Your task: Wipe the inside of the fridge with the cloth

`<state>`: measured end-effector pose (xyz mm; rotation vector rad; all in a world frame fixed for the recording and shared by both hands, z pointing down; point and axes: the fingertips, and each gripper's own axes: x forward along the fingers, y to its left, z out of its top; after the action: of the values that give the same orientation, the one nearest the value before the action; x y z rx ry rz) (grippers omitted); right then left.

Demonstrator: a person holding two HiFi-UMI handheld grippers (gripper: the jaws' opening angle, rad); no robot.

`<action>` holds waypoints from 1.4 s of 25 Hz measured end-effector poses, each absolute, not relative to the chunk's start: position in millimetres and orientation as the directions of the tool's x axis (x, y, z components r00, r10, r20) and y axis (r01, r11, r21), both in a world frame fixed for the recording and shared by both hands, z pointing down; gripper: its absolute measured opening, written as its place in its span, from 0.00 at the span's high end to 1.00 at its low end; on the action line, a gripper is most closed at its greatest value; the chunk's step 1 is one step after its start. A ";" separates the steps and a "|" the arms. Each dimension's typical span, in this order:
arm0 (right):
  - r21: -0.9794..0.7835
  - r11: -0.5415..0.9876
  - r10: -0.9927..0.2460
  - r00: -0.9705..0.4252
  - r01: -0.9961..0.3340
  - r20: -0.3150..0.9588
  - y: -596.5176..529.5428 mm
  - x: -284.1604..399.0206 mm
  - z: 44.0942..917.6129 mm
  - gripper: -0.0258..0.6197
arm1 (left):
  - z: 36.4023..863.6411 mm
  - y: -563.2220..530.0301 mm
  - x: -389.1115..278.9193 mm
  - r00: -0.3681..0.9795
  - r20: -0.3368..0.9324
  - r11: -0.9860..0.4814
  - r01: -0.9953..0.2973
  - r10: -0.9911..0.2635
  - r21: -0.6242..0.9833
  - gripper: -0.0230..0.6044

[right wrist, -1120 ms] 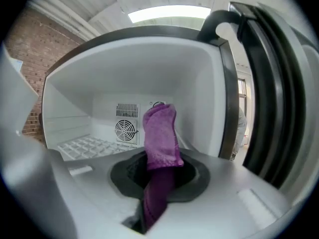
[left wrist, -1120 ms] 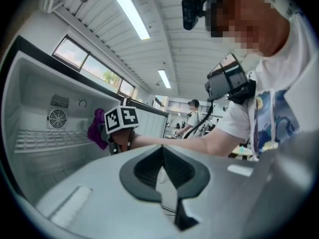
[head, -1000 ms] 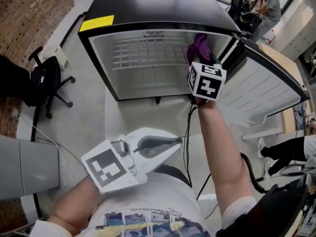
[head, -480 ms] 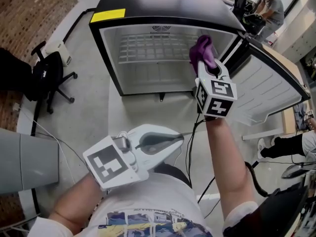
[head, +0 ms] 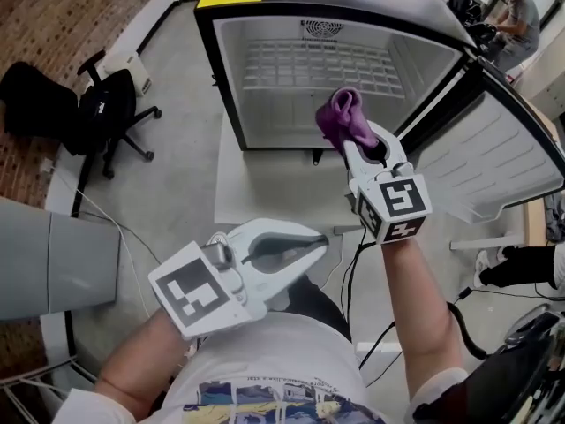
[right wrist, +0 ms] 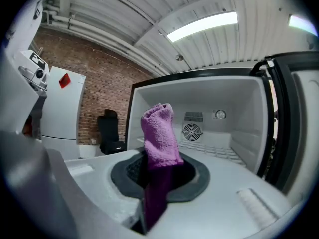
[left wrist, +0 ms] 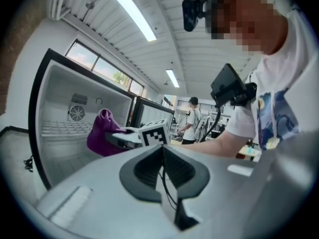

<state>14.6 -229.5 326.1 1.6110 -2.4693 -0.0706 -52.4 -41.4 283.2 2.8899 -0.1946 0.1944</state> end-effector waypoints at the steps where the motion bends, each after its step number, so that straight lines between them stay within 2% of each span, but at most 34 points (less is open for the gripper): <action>1: 0.140 0.433 -0.899 -0.415 -0.890 0.142 -228.8 9.3 331.5 0.88 | 284.7 -42.7 -54.7 0.980 0.152 -0.961 -0.158 -0.125 0.226 0.95; 14: 0.110 0.719 -0.684 -0.671 -0.686 0.285 -242.4 -58.3 414.7 0.88 | 291.6 -71.5 -74.0 0.948 0.186 -0.921 -0.301 -0.260 0.248 0.95; 28: 0.153 0.855 -0.509 -0.750 -0.495 0.421 -283.0 -112.0 483.6 0.88 | 286.8 -116.3 -77.9 0.902 0.197 -0.874 -0.424 -0.384 0.239 0.95; 35: 0.160 0.888 -0.455 -0.773 -0.431 0.443 -303.7 -132.6 499.0 0.88 | 287.9 -132.4 -83.1 0.867 0.201 -0.840 -0.494 -0.456 0.226 0.96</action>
<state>-132.6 -303.7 499.0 0.6432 -2.5738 -0.0679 -83.1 -132.4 287.9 2.7697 -0.7196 0.2017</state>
